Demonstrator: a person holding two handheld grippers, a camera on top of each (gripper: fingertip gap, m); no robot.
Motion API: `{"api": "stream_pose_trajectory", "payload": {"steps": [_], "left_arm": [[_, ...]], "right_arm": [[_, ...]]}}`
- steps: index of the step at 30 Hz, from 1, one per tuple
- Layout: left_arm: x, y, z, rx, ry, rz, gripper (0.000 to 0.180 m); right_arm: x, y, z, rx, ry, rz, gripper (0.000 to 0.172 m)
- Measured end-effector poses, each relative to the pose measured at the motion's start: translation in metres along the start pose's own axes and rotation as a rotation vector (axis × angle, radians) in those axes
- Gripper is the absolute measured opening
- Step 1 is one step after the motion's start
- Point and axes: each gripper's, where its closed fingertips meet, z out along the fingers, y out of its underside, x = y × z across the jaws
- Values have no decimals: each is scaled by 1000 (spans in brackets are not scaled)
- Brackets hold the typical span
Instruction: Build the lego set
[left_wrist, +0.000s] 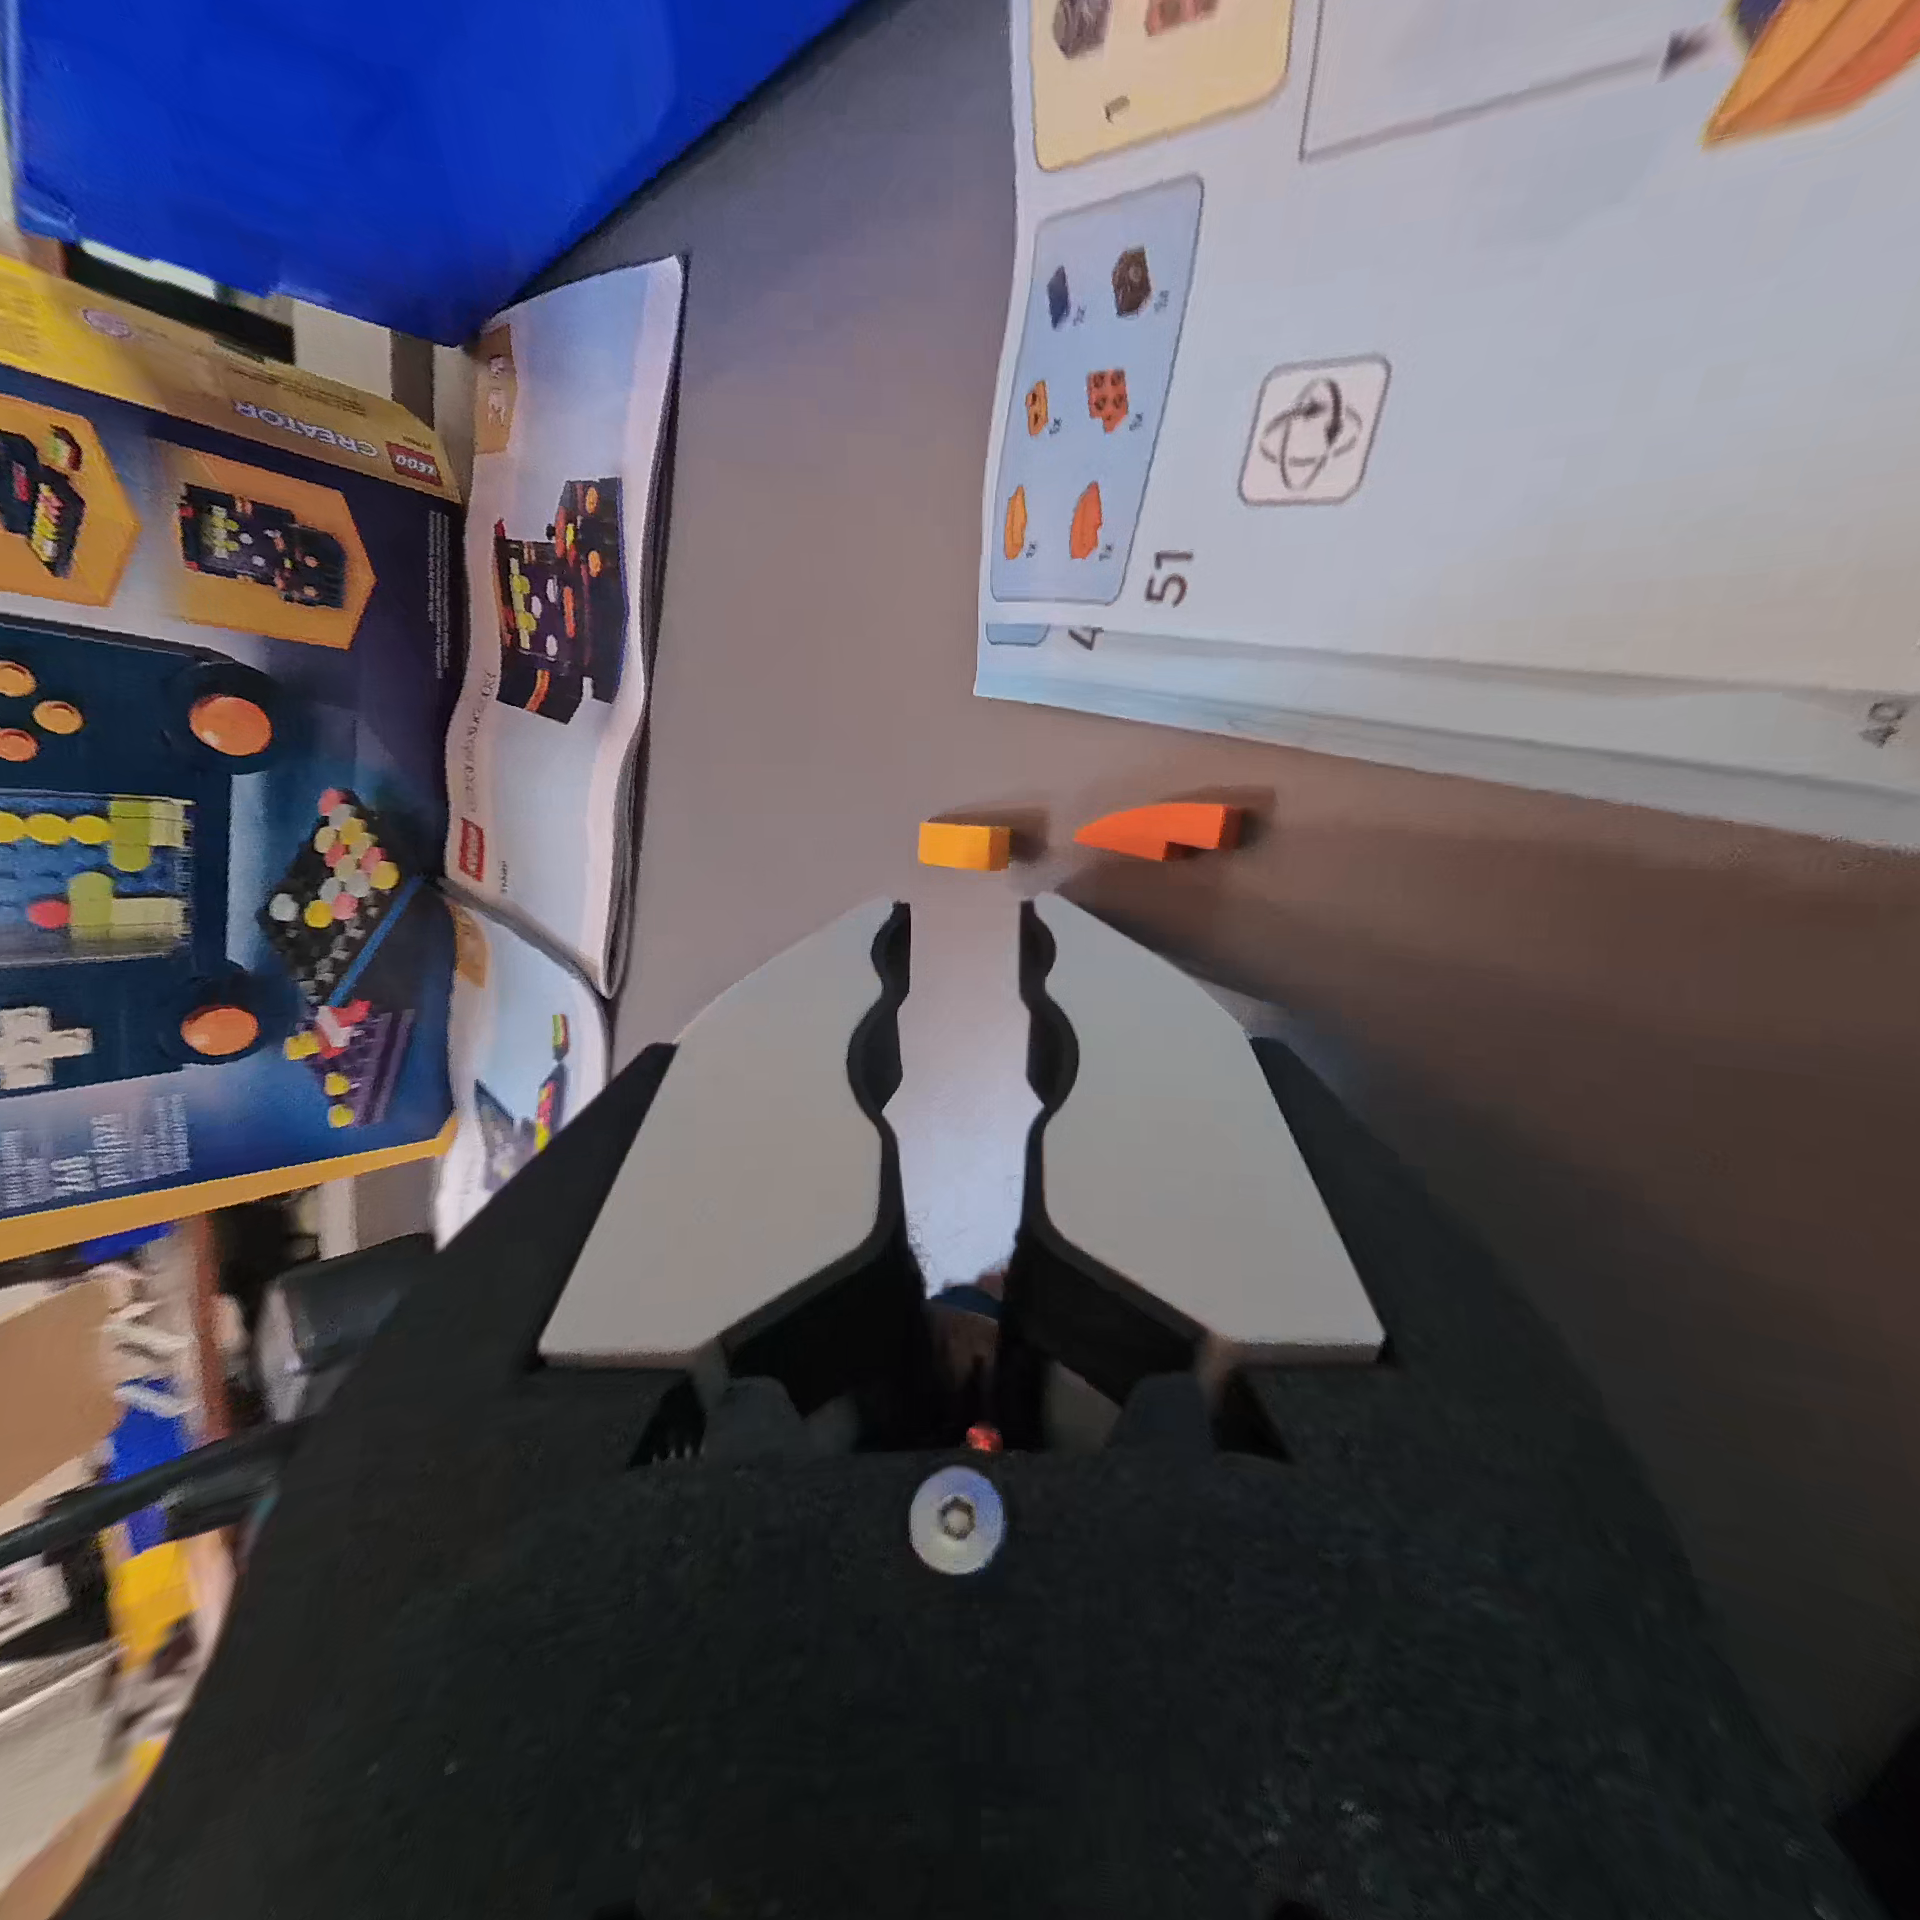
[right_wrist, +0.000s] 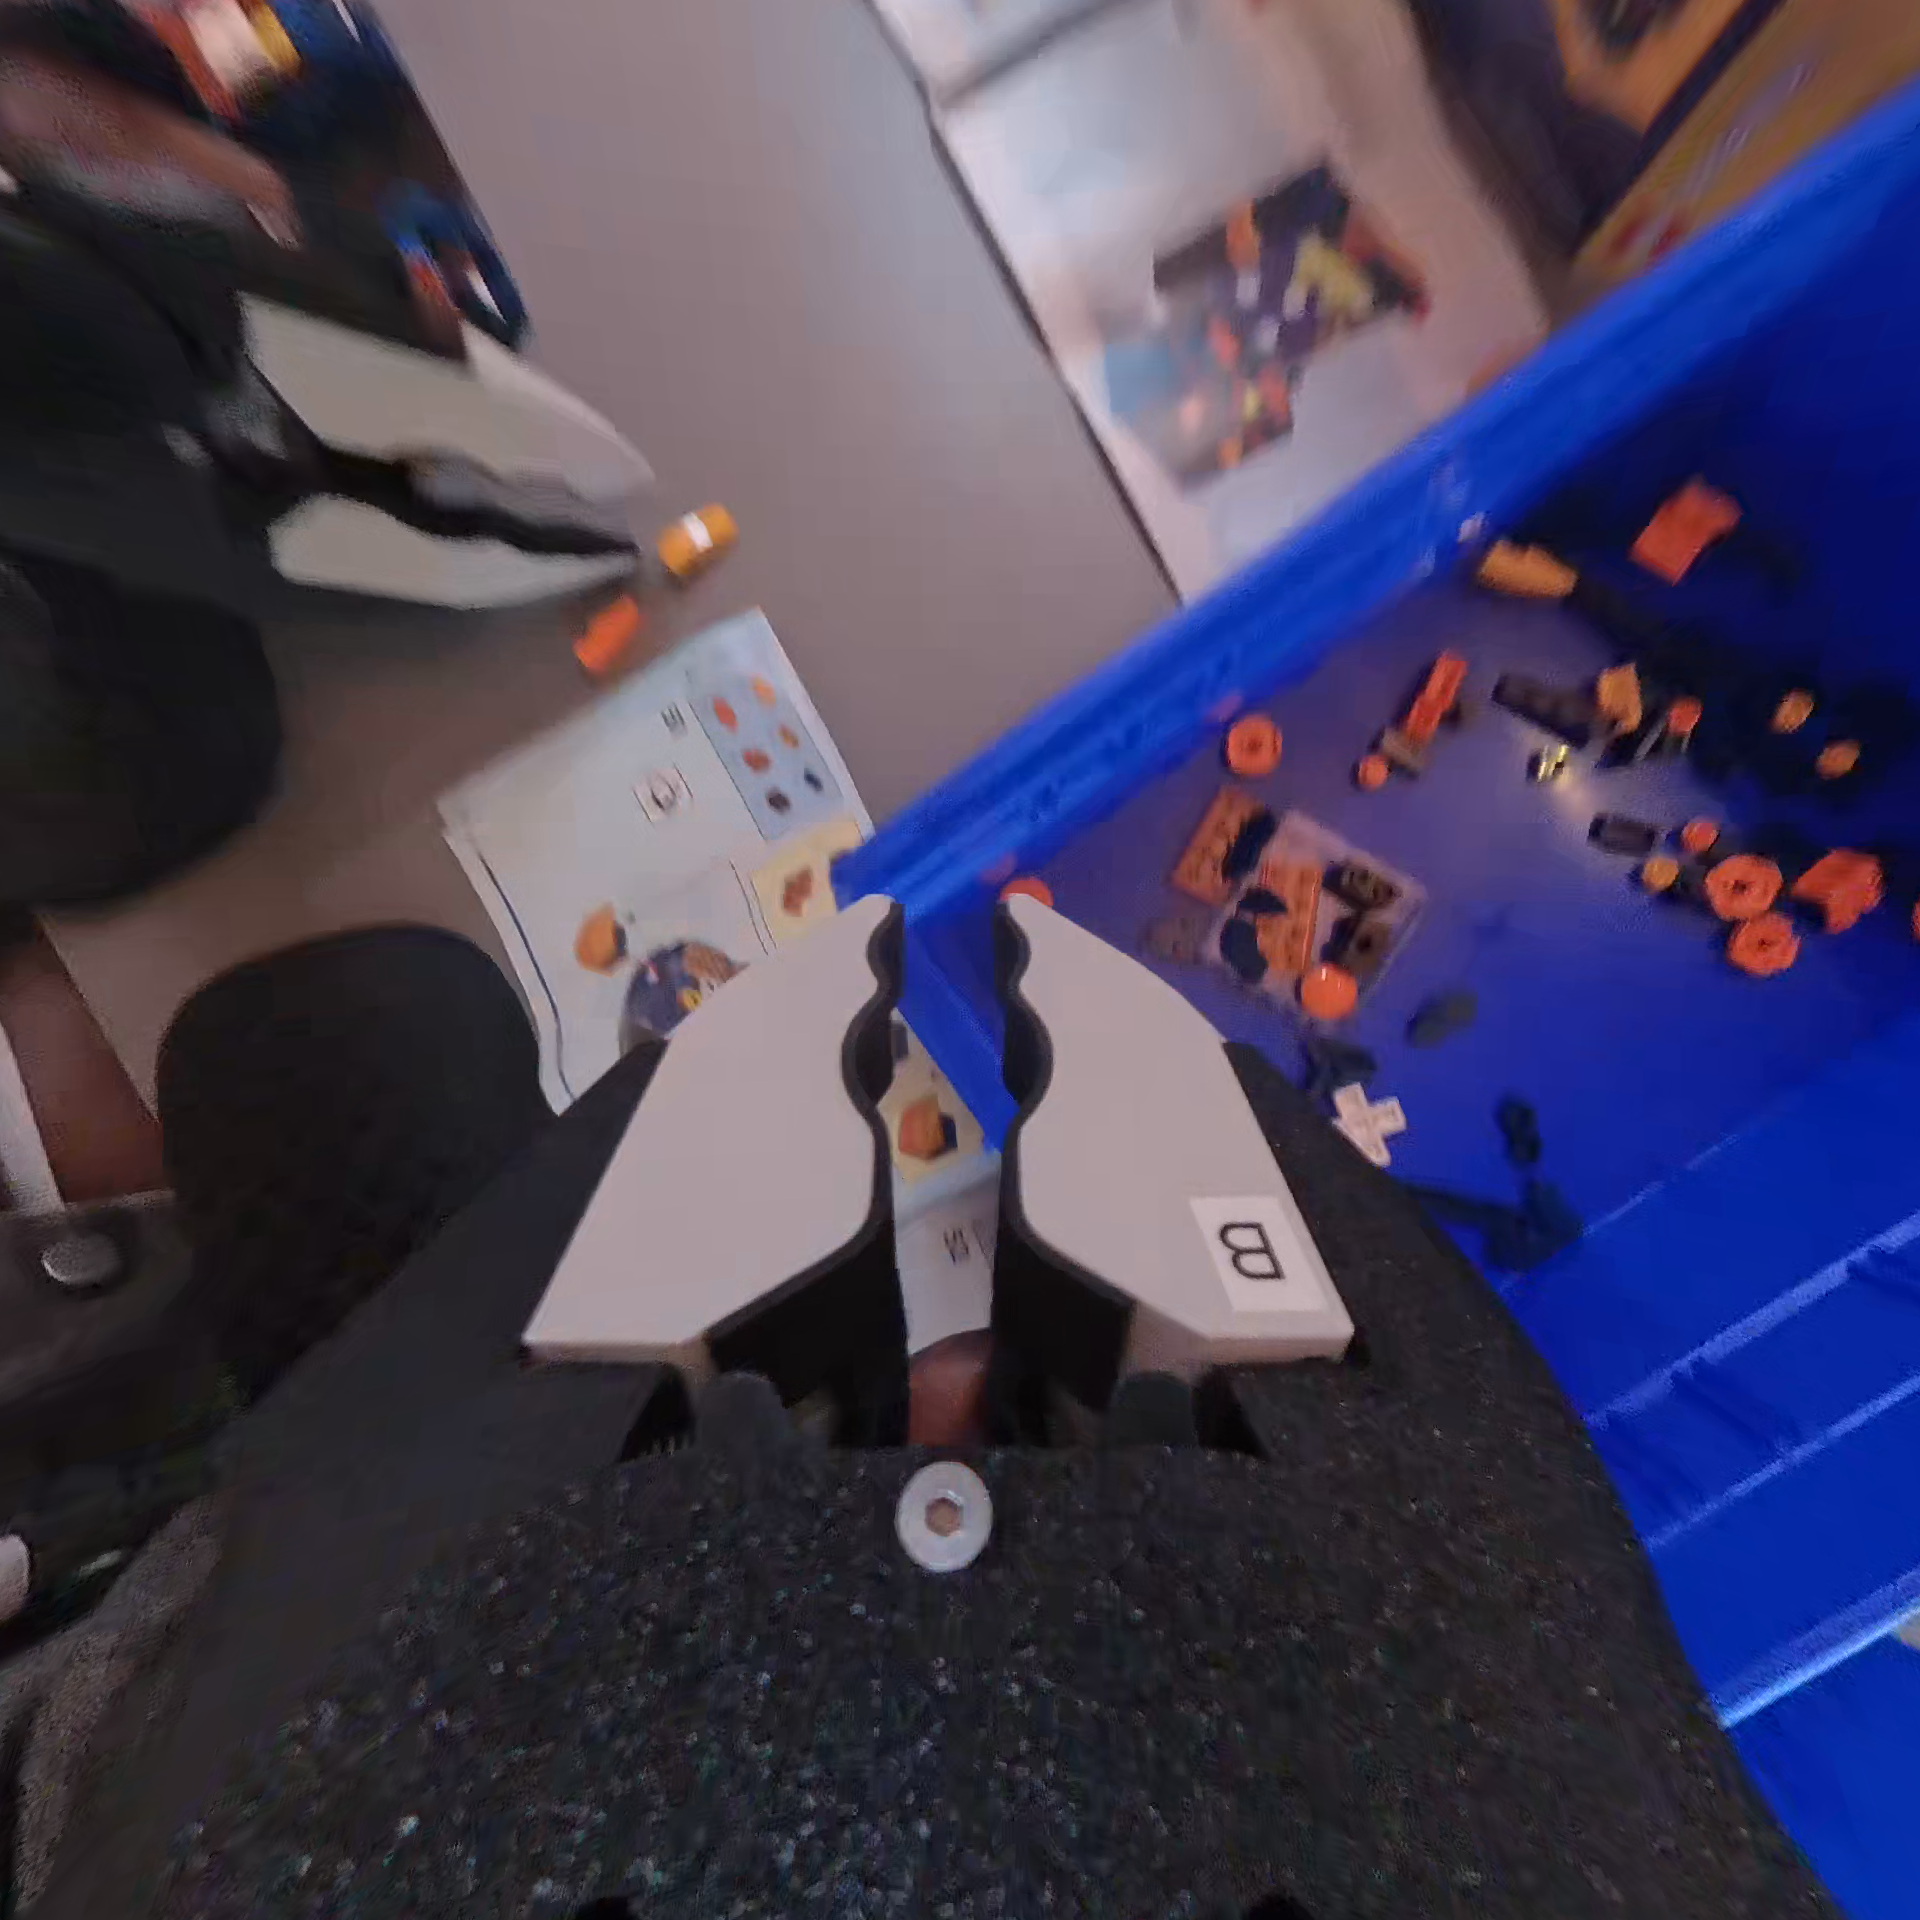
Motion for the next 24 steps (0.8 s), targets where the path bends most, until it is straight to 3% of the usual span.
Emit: {"api": "stream_pose_trajectory", "payload": {"steps": [3, 5, 8, 10, 12, 14, 17, 19, 24], "left_arm": [[-9, -5, -6, 76, 8, -121, 20], [-35, -12, -15, 171, -101, -242, 22], [-86, -32, -54, 485, -356, -447, 24], [-101, -44, -84, 713, -404, -556, 22], [-107, -49, -100, 849, -374, -671, 20], [-109, -48, -104, 890, -363, -713, 20], [-108, -43, -96, 827, -393, -675, 20], [-103, -45, -91, 807, -388, -632, 20], [-98, -51, -90, 795, -394, -564, 20]], "right_arm": [[15, 14, 5, -56, 22, 52, 8], [32, 17, 3, -40, 82, 91, 7], [59, 26, 2, -26, 158, 158, 14], [78, 32, 7, -18, 199, 225, 24], [90, 37, 14, -11, 202, 289, 28], [100, 44, 20, -37, 227, 320, 29], [106, 44, 24, -32, 247, 319, 25], [97, 48, 28, -53, 182, 313, 17], [45, 91, 37, -296, -100, 292, 0]]}}
